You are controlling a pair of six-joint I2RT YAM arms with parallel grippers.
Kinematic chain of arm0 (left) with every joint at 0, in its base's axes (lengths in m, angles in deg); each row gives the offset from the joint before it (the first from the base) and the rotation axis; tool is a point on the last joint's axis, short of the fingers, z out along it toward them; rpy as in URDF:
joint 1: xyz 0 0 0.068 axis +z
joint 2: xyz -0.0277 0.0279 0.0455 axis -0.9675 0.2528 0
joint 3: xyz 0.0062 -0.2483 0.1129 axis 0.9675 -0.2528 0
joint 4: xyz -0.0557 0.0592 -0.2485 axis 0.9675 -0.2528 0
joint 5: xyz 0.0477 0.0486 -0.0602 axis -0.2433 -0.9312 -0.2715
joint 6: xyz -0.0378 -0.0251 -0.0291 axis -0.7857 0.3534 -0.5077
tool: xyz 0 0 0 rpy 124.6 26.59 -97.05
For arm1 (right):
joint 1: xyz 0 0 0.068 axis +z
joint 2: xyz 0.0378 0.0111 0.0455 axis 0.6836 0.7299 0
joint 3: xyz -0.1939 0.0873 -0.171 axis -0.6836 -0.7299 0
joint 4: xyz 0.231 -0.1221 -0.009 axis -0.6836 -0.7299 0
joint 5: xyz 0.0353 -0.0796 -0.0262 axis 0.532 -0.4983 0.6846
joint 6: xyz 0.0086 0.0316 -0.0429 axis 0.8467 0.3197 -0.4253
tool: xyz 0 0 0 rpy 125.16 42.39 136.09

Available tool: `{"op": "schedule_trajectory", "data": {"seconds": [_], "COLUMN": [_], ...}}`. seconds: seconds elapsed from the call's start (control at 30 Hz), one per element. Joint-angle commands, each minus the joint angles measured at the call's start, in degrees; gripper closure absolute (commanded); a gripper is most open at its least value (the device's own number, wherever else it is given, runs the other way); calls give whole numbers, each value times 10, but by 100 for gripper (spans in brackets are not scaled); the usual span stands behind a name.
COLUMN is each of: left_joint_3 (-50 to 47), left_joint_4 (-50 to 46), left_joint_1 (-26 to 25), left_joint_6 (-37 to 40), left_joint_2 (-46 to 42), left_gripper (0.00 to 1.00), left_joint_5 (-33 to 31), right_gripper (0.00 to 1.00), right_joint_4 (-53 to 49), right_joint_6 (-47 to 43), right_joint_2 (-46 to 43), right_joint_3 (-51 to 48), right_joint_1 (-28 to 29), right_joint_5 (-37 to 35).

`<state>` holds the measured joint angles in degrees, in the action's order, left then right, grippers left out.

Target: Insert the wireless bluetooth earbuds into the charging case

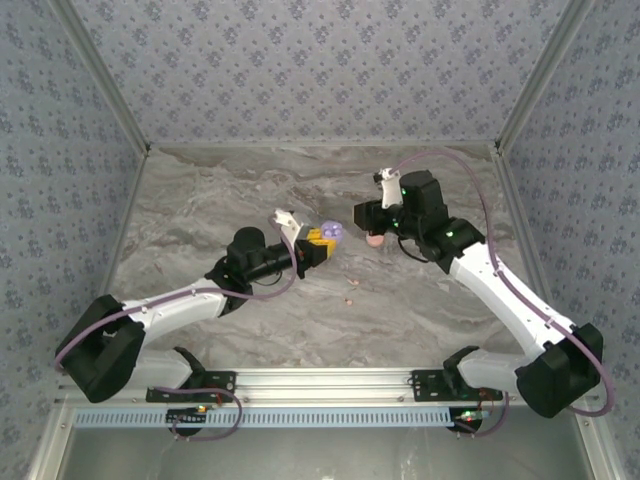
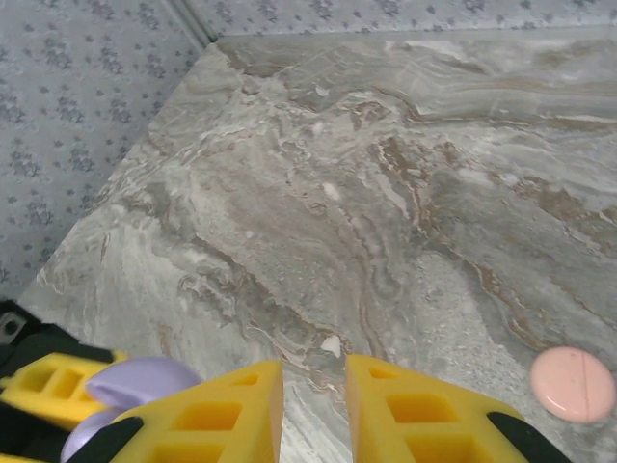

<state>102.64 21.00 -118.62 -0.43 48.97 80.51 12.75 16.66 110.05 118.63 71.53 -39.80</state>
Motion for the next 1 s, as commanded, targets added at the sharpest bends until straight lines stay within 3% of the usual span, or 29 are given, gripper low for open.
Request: {"op": "schedule_trajectory", "data": {"seconds": [0.0, 0.37, 0.97], "left_joint_3": [23, 49, 55], "left_joint_4": [7, -41, -65], "left_joint_1": [-4, -4, -5], "left_joint_6": [16, 74, 81], "left_joint_2": [-4, 13, 22], "left_gripper": [81, 81, 81], "left_joint_5": [38, 85, 76], "right_gripper": [74, 75, 76], "right_joint_4": [-20, -50, -62], "right_joint_6": [18, 45, 31], "right_joint_2": [15, 77, 95], "right_joint_3": [-9, 25, 43], "right_joint_1": [-25, -39, -22], "right_joint_5": [53, 149, 197]}}
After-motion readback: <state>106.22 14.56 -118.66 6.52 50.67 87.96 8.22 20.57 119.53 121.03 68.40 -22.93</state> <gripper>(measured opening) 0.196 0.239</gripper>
